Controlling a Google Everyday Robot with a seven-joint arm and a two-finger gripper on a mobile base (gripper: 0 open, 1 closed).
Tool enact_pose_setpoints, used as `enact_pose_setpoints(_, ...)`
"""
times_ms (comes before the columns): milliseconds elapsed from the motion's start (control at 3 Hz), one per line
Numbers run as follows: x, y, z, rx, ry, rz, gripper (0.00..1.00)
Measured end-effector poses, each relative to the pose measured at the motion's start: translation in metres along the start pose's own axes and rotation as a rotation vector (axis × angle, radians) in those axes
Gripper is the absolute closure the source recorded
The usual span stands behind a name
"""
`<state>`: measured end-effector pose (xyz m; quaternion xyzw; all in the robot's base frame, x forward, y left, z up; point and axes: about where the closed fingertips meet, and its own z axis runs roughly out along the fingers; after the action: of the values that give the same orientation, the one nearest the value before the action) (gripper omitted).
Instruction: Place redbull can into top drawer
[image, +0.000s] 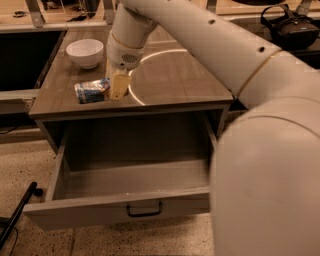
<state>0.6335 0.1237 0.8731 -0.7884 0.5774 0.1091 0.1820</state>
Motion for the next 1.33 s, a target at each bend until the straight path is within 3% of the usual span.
enact_pose_setpoints(333, -0.001, 0.037, -0.008, 0.008, -0.032, 0.014, 1.0)
enact_pose_setpoints(667, 0.009, 0.074, 0.006, -0.011, -0.062, 0.06, 1.0)
enact_pose_setpoints(1000, 0.009, 0.074, 0.006, -0.011, -0.062, 0.06, 1.0)
enact_pose_setpoints(1333, 0.01, 0.082, 0.029, -0.044, -0.072, 0.082, 1.0)
